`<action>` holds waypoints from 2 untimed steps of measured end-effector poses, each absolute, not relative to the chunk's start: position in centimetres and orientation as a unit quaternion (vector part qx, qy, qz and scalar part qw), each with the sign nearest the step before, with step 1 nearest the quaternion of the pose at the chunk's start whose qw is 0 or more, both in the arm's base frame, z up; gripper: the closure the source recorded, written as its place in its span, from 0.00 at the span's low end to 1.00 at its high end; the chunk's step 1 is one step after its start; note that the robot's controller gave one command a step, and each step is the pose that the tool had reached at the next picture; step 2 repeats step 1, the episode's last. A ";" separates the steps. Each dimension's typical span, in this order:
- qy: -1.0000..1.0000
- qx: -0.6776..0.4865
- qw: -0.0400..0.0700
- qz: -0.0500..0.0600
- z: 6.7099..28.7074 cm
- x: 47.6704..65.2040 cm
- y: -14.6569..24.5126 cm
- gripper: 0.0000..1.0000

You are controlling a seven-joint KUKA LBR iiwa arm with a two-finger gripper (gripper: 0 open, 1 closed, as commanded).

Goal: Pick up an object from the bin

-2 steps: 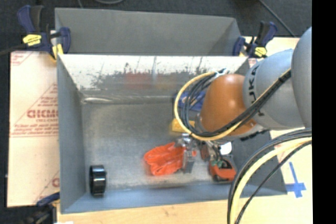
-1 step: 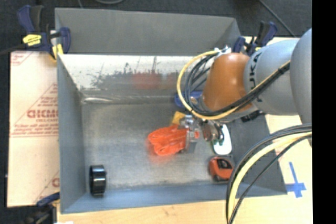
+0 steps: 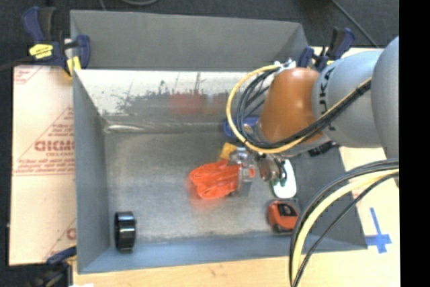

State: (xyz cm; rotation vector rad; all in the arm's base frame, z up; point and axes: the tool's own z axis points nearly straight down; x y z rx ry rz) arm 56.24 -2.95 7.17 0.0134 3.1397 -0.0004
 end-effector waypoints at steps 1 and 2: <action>1.000 -0.029 0.001 0.000 7.0 55.1 -5.7 1.00; 1.000 -0.029 0.001 0.000 7.0 55.1 -5.7 1.00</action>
Offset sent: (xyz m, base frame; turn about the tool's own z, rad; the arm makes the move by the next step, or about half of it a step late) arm 0.0000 0.0000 0.0000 0.0000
